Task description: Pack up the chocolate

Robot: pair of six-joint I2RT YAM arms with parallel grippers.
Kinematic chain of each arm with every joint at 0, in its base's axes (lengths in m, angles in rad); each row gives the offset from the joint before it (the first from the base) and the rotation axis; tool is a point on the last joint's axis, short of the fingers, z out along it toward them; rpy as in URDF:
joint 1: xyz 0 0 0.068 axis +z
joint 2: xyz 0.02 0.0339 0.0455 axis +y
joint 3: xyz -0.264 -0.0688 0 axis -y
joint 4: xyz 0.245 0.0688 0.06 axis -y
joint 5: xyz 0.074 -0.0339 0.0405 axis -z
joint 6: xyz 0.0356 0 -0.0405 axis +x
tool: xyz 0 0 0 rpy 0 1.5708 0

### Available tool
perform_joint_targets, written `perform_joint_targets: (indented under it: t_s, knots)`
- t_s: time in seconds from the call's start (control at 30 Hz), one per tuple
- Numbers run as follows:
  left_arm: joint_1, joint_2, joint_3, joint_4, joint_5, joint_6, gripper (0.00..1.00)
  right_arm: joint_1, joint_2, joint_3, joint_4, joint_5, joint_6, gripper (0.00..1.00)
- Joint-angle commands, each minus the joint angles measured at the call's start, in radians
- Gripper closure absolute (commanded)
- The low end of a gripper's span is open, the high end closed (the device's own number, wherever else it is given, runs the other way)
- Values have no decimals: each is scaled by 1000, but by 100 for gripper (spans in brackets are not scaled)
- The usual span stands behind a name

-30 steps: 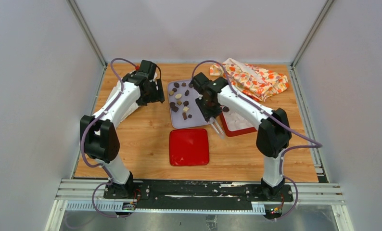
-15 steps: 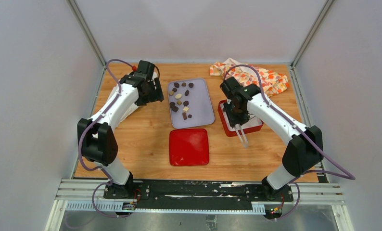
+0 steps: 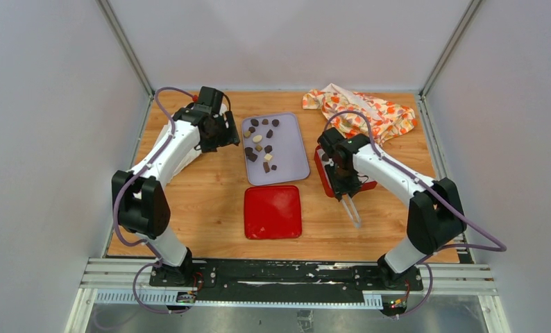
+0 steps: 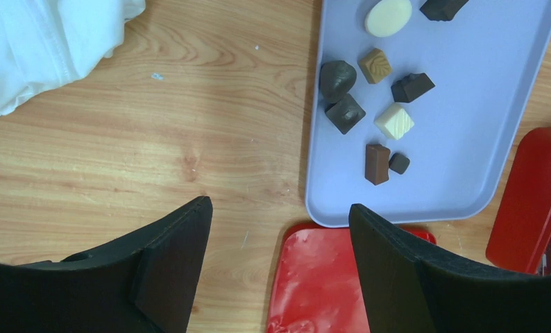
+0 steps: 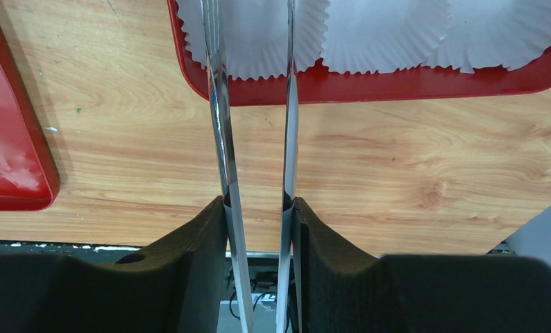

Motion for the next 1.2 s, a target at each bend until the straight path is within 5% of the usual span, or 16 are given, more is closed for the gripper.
perform_joint_targets:
  t_s: [0.0, 0.47, 1.17]
  knots:
    - [8, 10, 8, 14, 21, -5, 23, 0, 15, -10, 21, 1, 5, 98]
    - [8, 24, 22, 13, 18, -1, 23, 0, 96, 9, 74, 8, 2, 94]
    - [8, 44, 46, 12, 21, 7, 23, 0, 101, 75, 35, 32, -4, 67]
